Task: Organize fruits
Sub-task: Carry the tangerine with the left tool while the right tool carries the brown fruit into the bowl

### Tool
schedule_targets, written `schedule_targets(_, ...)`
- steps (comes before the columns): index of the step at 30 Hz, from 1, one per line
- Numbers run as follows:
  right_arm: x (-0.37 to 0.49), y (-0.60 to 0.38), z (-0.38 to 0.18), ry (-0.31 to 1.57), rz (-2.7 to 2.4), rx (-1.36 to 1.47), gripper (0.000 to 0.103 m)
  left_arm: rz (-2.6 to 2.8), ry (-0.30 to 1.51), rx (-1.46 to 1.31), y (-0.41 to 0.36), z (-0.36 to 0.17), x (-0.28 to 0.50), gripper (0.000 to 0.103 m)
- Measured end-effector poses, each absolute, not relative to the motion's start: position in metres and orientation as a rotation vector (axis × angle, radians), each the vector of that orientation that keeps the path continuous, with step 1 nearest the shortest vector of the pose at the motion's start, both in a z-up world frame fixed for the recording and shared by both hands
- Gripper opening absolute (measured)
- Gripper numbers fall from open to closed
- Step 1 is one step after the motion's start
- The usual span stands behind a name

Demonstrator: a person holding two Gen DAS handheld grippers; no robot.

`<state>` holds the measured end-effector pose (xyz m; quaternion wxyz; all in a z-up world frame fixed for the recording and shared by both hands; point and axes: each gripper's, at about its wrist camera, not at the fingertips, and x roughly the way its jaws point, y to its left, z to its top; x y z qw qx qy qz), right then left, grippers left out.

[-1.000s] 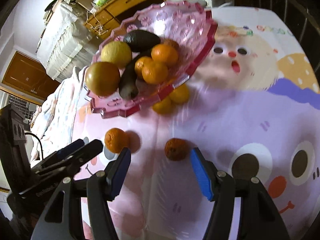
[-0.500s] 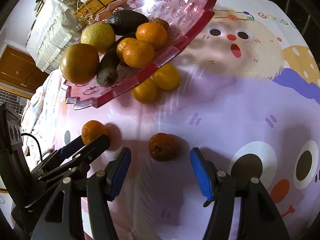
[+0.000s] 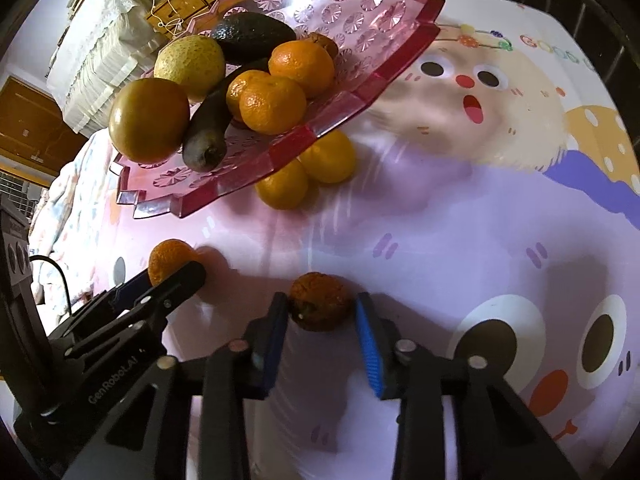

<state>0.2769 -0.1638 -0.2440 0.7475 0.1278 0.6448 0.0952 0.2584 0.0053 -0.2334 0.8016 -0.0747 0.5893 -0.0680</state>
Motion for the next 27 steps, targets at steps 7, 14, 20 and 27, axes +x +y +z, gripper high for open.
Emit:
schedule_targets(7,0.274,-0.183,-0.238,1.421,0.207,0.293,0.031,-0.169,1.263,-0.135,-0.005,-0.212,0.251,0.044)
schedule_targets(14,0.272,-0.201,-0.208,1.368,0.21,0.294,0.031,-0.242,1.226,-0.092,-0.025,-0.172,0.248,0.044)
schedule_targets(20,0.272,-0.212,-0.176,1.28,0.227,0.248,0.031,-0.285,1.167,-0.044,-0.042,-0.139,0.251,0.044)
schedule_targets(27,0.277,-0.212,-0.148,1.08,0.277,0.176,0.031,-0.308,1.083,-0.048,-0.049,-0.113,0.267,0.044)
